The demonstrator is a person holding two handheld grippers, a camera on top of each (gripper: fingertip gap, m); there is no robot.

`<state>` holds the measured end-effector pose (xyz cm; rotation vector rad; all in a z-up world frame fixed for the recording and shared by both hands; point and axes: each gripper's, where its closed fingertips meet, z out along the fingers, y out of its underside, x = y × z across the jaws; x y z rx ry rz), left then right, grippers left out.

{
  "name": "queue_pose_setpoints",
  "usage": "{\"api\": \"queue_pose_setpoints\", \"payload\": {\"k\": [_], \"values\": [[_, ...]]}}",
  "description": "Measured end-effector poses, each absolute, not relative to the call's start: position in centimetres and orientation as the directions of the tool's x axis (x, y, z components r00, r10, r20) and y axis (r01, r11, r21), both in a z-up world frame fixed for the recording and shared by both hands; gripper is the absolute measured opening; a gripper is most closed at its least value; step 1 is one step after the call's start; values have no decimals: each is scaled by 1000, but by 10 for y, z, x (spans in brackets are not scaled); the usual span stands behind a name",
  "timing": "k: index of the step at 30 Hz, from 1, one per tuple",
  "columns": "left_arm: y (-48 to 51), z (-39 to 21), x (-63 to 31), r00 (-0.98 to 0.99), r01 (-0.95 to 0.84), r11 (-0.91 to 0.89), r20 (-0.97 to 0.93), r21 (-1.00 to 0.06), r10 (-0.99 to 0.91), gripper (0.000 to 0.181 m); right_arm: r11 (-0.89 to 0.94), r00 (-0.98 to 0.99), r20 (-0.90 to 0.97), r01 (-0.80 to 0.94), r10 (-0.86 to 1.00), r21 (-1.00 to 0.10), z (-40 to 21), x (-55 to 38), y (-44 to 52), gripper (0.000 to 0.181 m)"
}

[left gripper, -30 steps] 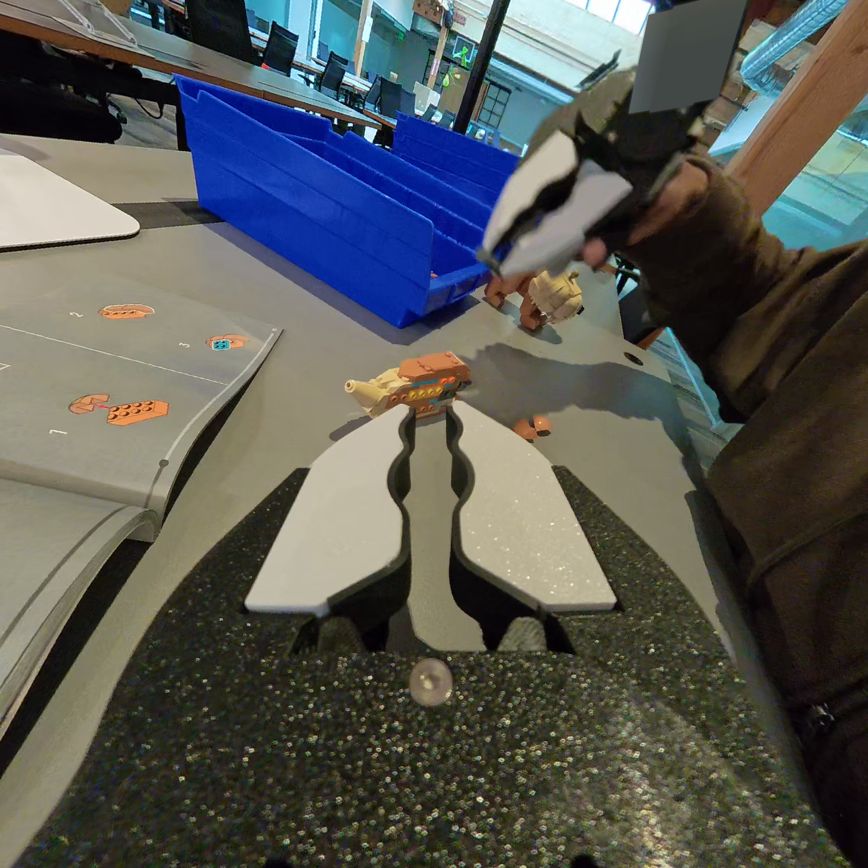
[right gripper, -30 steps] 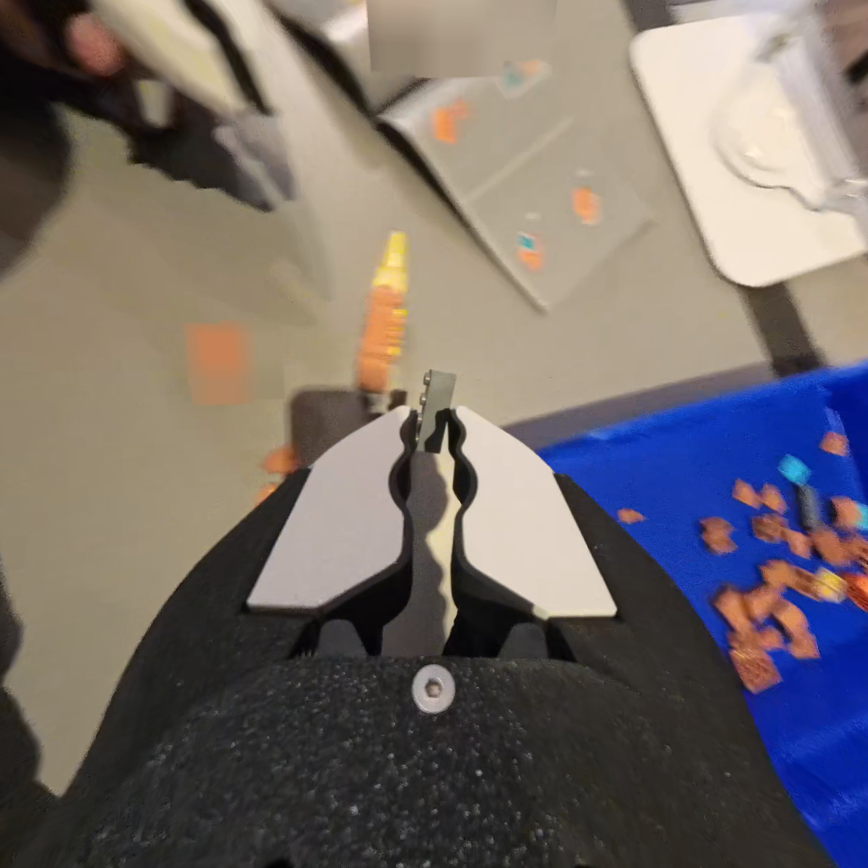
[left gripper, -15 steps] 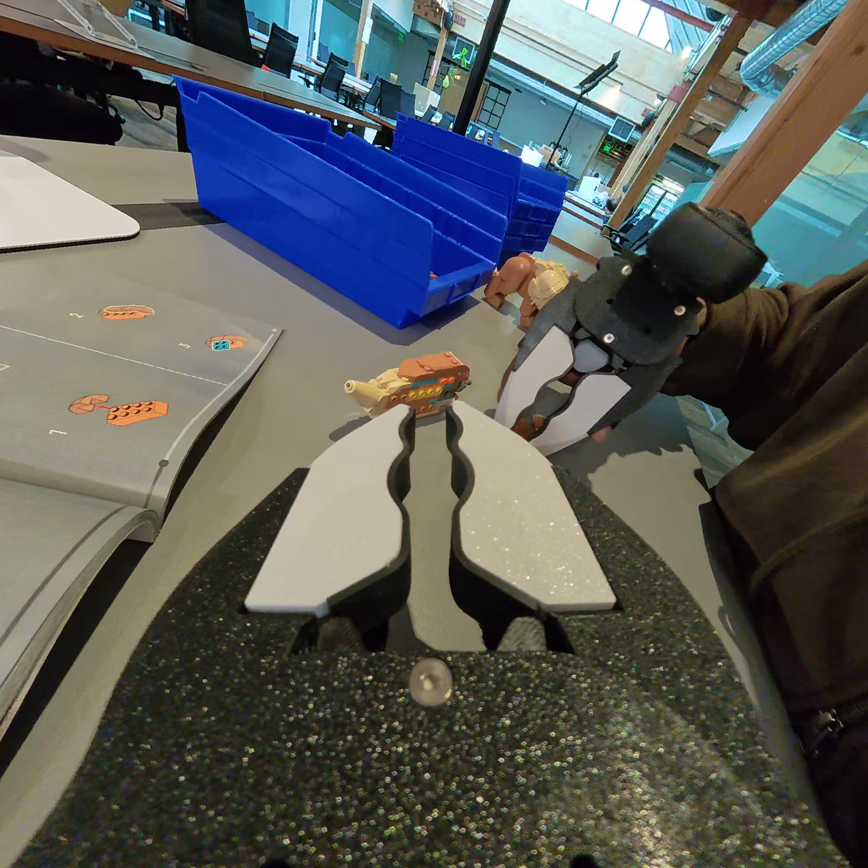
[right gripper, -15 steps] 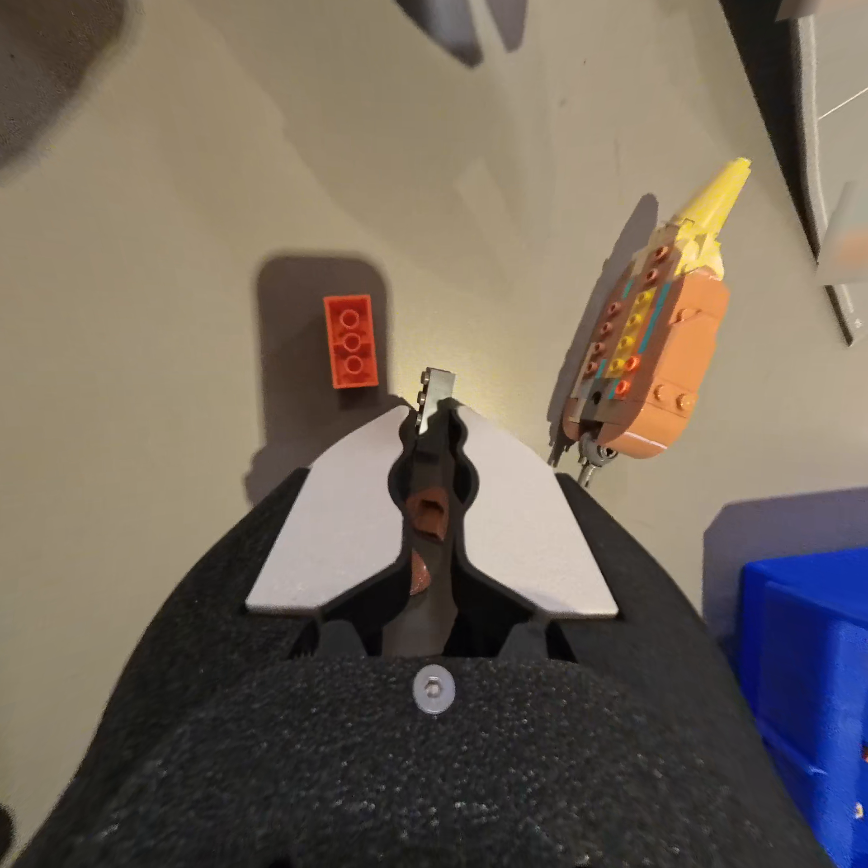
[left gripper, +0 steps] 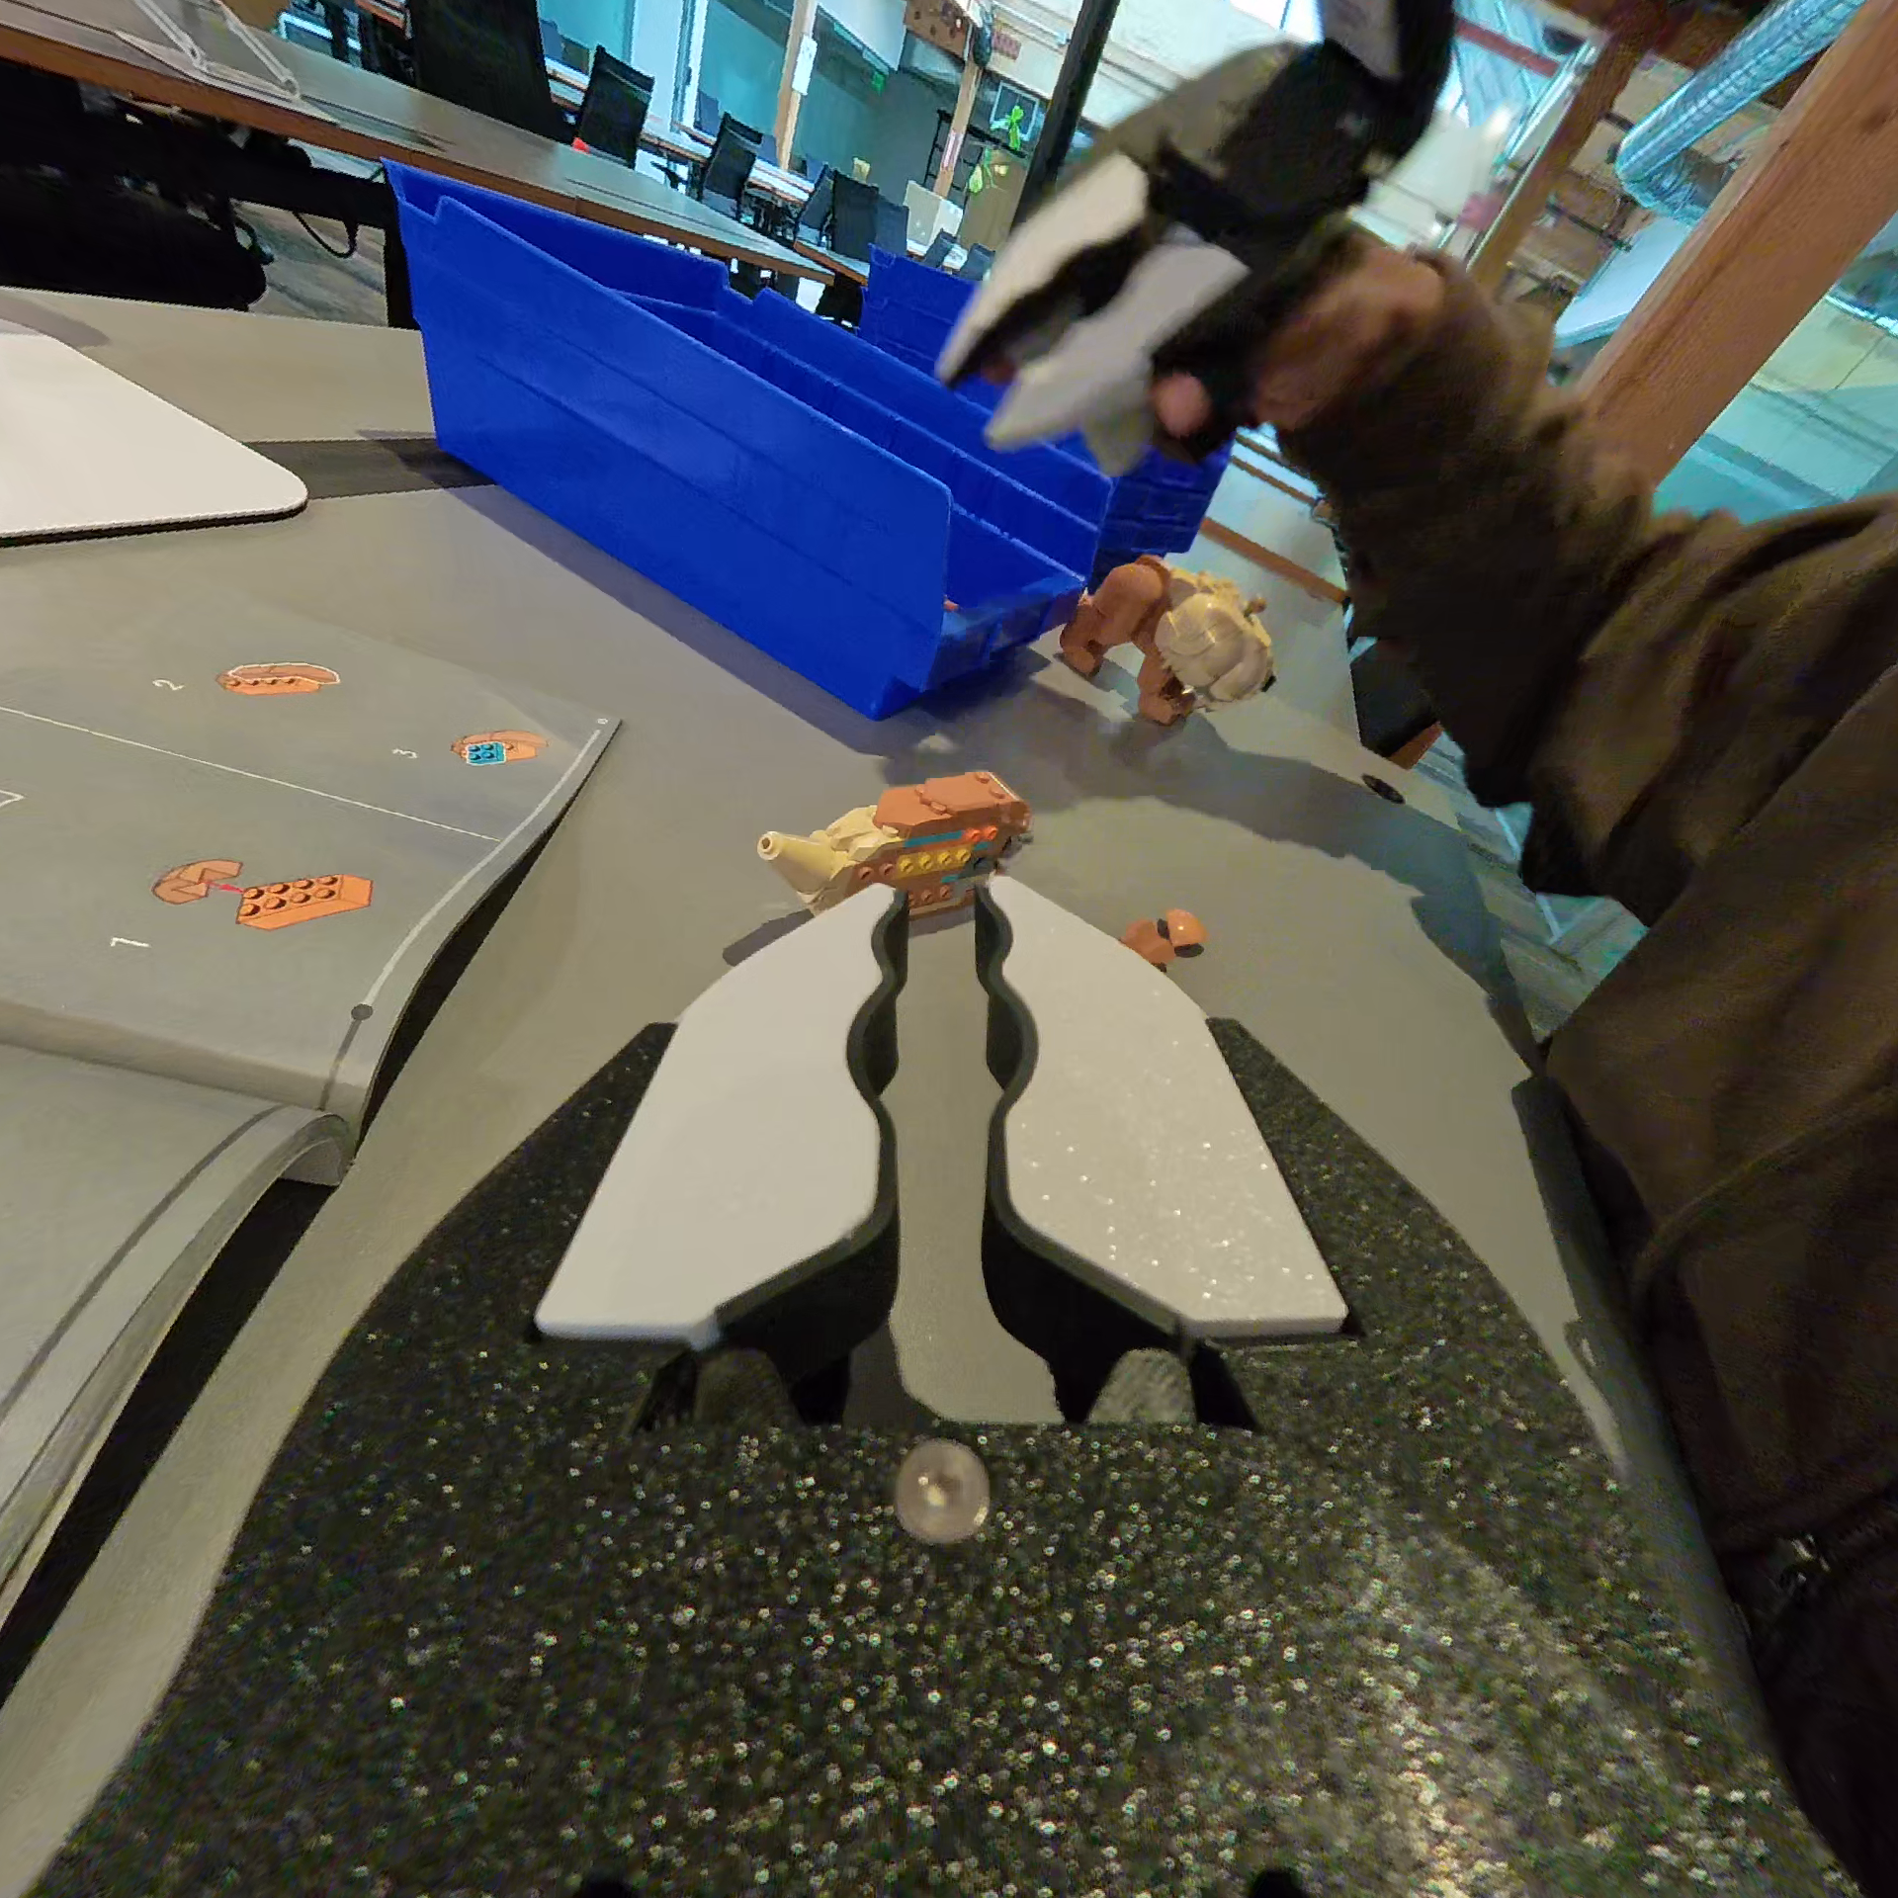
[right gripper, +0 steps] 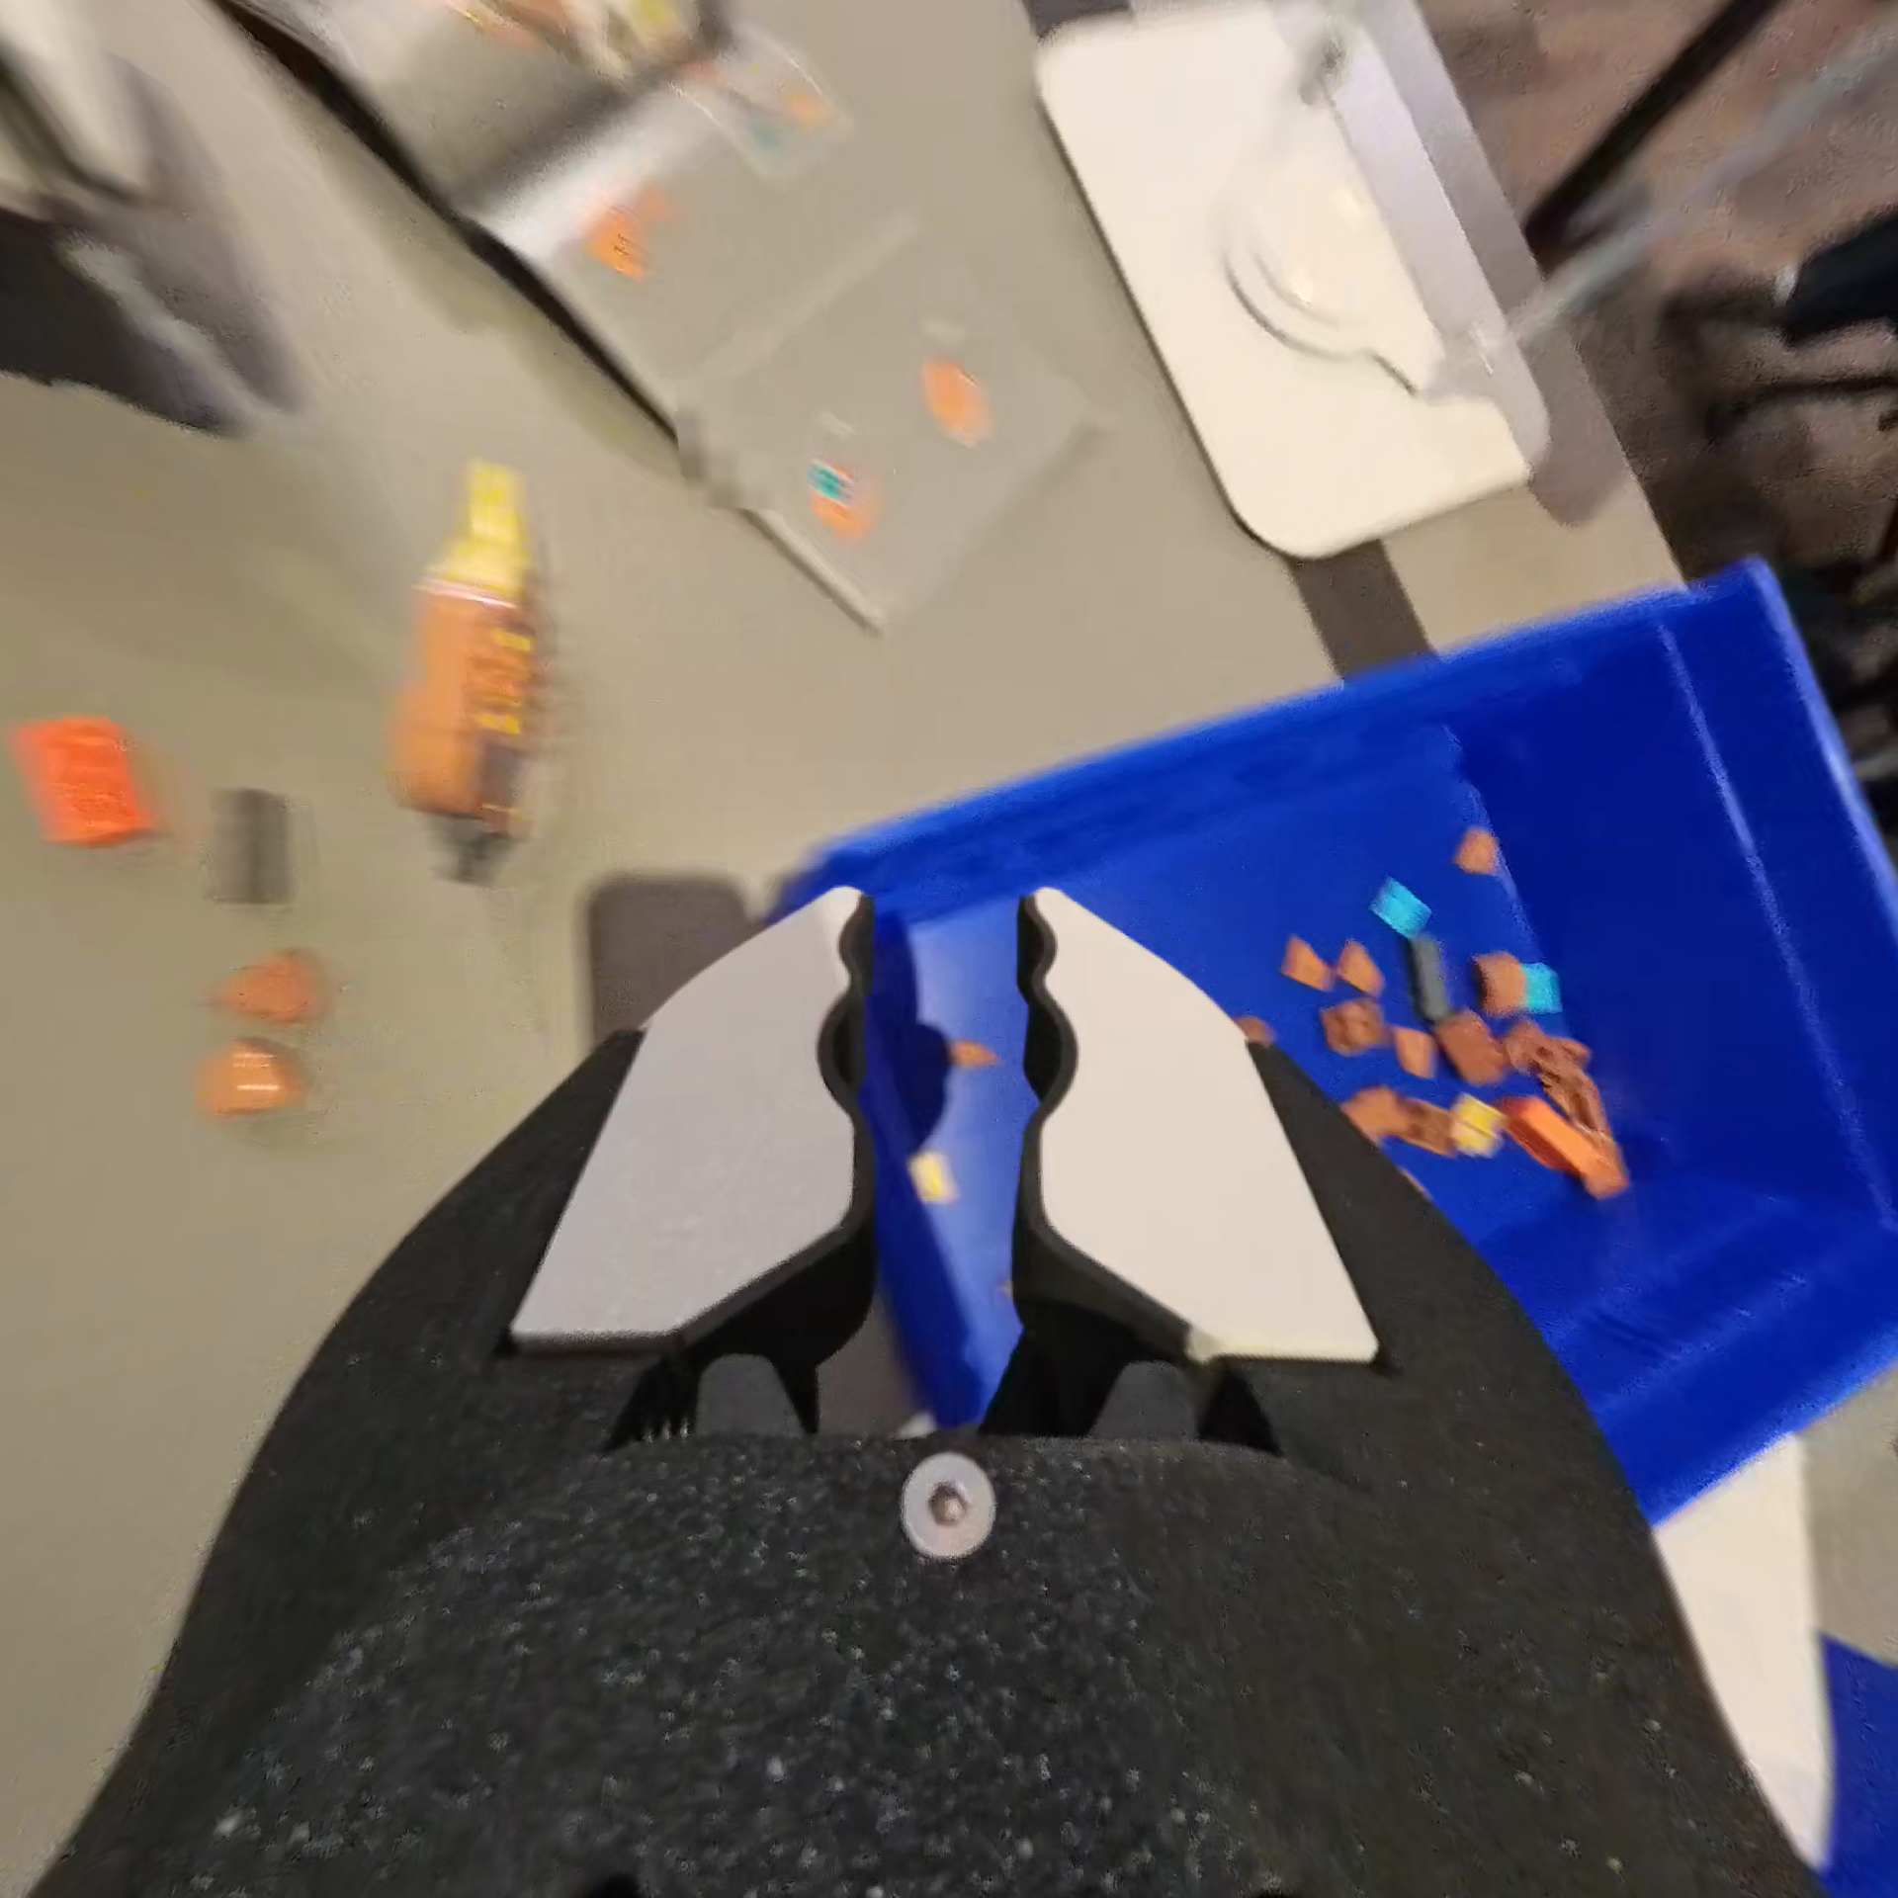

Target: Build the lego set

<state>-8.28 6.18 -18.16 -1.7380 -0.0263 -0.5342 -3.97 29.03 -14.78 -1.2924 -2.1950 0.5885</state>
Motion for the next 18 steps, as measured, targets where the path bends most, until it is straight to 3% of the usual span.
{"api": "queue_pose_setpoints", "payload": {"k": [5, 9, 18], "values": [[61, -181, -84, 891, 308, -239, 367, -921, -266, 12, 395, -329, 226, 831, 917, -392, -204, -102, 398, 29], [61, -180, -84, 888, 314, -236, 372, -920, -268, 12, 357, -304, 213, 890, 929, -285, -239, -132, 446, 29], [61, -180, -84, 884, 319, -237, 378, -918, -274, 12, 269, -260, 72, 913, 963, -307, -252, -144, 455, 30]]}}
